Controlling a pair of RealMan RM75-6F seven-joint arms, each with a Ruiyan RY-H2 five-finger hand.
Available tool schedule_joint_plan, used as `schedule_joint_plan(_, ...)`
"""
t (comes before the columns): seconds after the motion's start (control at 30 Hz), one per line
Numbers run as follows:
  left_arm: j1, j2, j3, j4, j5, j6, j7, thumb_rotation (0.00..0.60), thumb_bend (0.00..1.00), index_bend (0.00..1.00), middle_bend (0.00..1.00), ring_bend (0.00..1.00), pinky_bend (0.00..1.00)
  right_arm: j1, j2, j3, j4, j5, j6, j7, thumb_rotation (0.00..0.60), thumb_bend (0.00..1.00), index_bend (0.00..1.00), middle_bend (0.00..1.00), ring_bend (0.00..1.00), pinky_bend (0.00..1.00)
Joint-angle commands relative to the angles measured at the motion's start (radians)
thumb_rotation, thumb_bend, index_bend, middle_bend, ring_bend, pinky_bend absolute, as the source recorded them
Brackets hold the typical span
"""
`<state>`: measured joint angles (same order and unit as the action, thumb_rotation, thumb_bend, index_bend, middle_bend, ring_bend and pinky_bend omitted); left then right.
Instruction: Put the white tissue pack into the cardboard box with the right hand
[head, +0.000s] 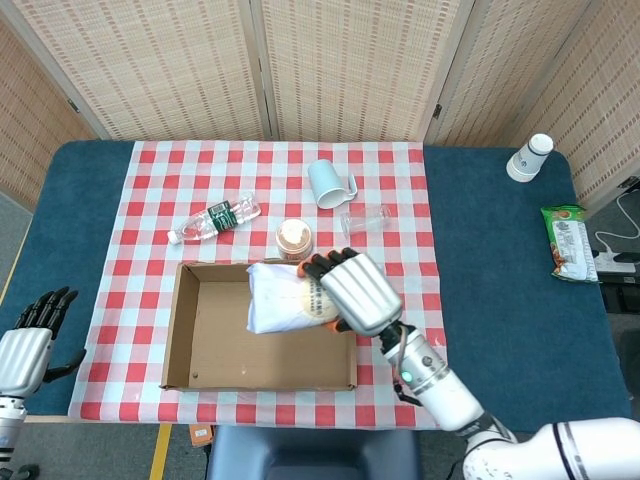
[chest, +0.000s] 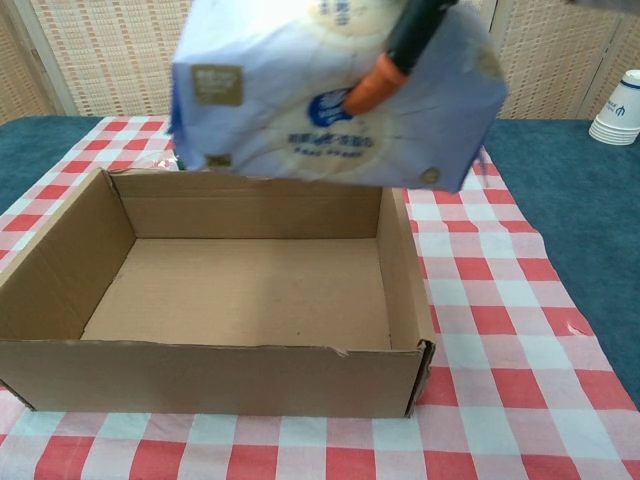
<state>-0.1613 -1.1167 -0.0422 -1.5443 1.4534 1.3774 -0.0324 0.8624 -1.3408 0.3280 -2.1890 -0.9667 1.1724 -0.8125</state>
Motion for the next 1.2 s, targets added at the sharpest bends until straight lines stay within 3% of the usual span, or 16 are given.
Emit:
schedule_joint_plan(0.03,0.0,0.006,0.002,0.0,-0.002,-0.007,-0.007,0.6,0.28,0.02,0.0,0.0,0.13,0.104,-0.144,0.016,0.091,0.084,0.011,-0.055,0.6,0.0,0.62,0.42,0.39,0.57)
schedule_joint_plan(0.37,0.005,0.026,-0.001,-0.001,-0.005,-0.003,-0.051,0.6,0.28,0.02,0.0,0.0,0.13,0.22,-0.343,0.022,0.312,0.165,-0.02,-0.024,0.6,0.0,0.61,0.43,0.39,0.57)
schedule_joint_plan(0.67,0.004,0.035,0.0,0.003,-0.001,-0.007,-0.075,0.6,0.28,0.02,0.0,0.0,0.13,0.257,-0.428,-0.001,0.45,0.198,-0.078,0.035,0.6,0.0,0.52,0.42,0.34,0.56)
schedule_joint_plan(0.73,0.003,0.037,0.002,0.001,0.0,-0.012,-0.074,0.6,0.28,0.02,0.0,0.0,0.13,0.262,-0.419,-0.002,0.445,0.229,-0.102,0.037,0.6,0.0,0.41,0.38,0.27,0.48)
schedule_joint_plan(0.83,0.003,0.037,0.003,0.0,0.0,-0.013,-0.072,0.6,0.28,0.02,0.0,0.0,0.13,0.275,-0.388,-0.001,0.422,0.313,-0.144,0.027,0.6,0.0,0.13,0.17,0.06,0.19)
schedule_joint_plan(0.9,0.004,0.04,0.003,-0.003,0.0,-0.012,-0.073,0.6,0.28,0.02,0.0,0.0,0.13,0.284,-0.371,0.005,0.412,0.344,-0.151,0.027,0.6,0.0,0.01,0.03,0.0,0.03)
schedule_joint_plan(1.2,0.003,0.04,0.002,-0.005,-0.004,-0.014,-0.069,0.6,0.28,0.02,0.0,0.0,0.13,0.28,-0.34,-0.003,0.374,0.301,-0.111,0.067,0.6,0.0,0.0,0.0,0.0,0.0)
